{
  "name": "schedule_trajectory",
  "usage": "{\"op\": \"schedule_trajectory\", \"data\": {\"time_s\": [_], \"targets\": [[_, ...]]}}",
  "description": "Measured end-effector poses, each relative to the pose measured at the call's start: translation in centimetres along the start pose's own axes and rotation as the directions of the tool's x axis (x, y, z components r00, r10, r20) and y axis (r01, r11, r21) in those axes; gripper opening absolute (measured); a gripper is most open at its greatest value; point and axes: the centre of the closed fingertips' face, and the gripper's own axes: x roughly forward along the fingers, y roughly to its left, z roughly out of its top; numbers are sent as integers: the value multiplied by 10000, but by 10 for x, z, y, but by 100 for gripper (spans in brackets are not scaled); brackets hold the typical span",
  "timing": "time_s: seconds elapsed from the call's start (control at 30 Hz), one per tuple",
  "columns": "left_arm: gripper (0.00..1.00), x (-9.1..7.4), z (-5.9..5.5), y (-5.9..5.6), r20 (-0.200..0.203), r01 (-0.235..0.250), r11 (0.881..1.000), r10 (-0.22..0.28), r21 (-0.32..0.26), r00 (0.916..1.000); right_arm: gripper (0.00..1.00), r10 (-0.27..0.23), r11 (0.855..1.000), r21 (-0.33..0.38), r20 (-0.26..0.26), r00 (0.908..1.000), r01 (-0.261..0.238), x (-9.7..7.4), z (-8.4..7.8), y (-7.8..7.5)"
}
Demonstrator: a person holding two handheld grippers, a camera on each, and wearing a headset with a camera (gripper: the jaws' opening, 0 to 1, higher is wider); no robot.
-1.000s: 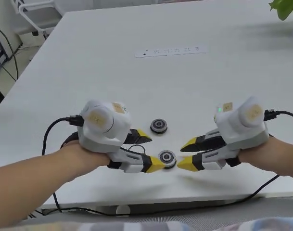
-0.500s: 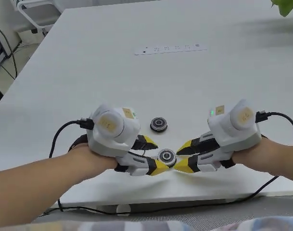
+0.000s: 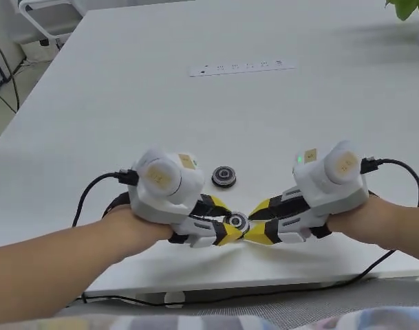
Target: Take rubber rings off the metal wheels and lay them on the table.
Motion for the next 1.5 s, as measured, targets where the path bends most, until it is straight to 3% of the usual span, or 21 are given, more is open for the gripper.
{"op": "schedule_trajectory", "data": {"time_s": [0.4,0.77,0.93,1.27,1.5], "targets": [[14,2,-2,6,-23,-439,9988,439,199,9990,18,33,10000,5,31,10000,-33,1,0,1],[14,1,-2,4,228,-631,9979,627,158,9978,16,9,9999,-123,28,10000,-9,3,0,1],[14,1,-2,4,266,-679,9976,675,156,9974,11,-30,9997,257,145,9999,26,0,-2,0],[14,1,-2,3,350,-735,9973,731,79,9967,9,-142,9995,290,12,9999,141,0,-3,1],[13,1,-2,4,338,-700,9975,696,103,9970,1,-124,9974,714,49,9999,120,-7,-4,-1]]}}
